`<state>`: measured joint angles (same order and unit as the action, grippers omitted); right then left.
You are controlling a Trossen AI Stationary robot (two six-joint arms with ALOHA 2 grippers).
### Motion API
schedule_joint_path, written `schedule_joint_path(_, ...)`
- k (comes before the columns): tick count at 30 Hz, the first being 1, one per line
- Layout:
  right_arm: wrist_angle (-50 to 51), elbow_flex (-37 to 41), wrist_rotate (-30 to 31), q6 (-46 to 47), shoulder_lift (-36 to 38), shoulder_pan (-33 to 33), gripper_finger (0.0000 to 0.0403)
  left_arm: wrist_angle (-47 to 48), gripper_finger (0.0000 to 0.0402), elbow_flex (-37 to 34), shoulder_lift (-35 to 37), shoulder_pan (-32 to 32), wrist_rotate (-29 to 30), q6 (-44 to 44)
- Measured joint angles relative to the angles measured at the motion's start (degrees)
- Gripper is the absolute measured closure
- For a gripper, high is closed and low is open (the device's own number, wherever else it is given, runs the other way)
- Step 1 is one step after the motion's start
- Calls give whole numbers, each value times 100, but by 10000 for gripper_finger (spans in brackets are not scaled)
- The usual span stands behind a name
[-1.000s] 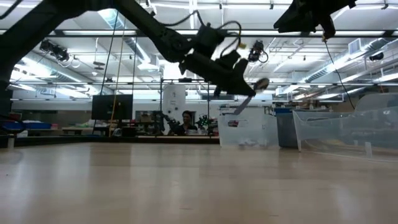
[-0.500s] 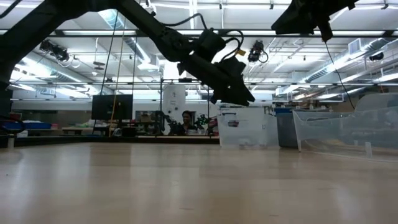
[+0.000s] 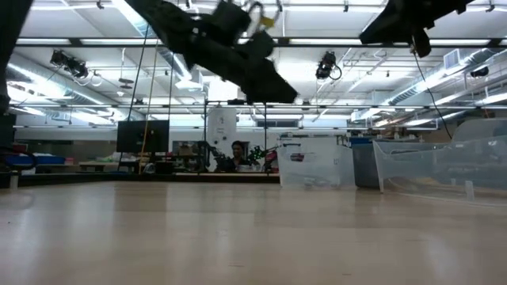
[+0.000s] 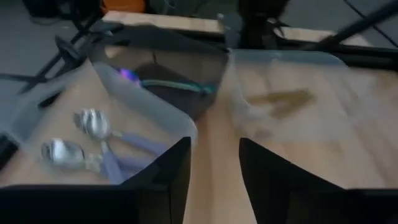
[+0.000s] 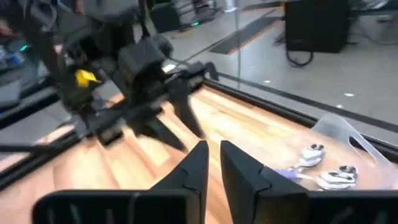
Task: Sort silverware by color (type)
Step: Return to Home Position
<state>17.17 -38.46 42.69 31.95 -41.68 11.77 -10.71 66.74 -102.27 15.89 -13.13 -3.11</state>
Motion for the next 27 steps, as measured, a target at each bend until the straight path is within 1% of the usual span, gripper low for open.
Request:
schedule_joint_path(3, -61, -7, -231, -313, 239, -116, 368, -389, 260, -767, 611, -109, -37, 159)
schedule_joint_path(8, -72, 31, -491, -576, 567, -287, 387, -1122, 260, -1966, 1662, -293, -89, 430)
schedule_joint_path(12, -374, 320, -715, -602, 739, -522, 393, -1192, 260, -2792, 2423, -458, -71, 584)
schedule_joint_path(18, -1437, 1068, -1421, -455, 757, -1052, 394, -1199, 260, -3751, 3501, -739, -26, 721)
schedule_joint_path(20, -1870, 1338, -1571, -364, 686, -1272, 394, -1420, 260, -4020, 3866, -809, 55, 732)
schedule_joint_path(23, -2217, 1735, -1746, -200, 582, -1567, 394, -1599, 260, -4485, 4413, -860, 37, 875)
schedule_joint_path(27, -2382, 2050, -2221, -118, 726, -1863, 394, -1566, 260, -4990, 5102, -832, 101, 1048)
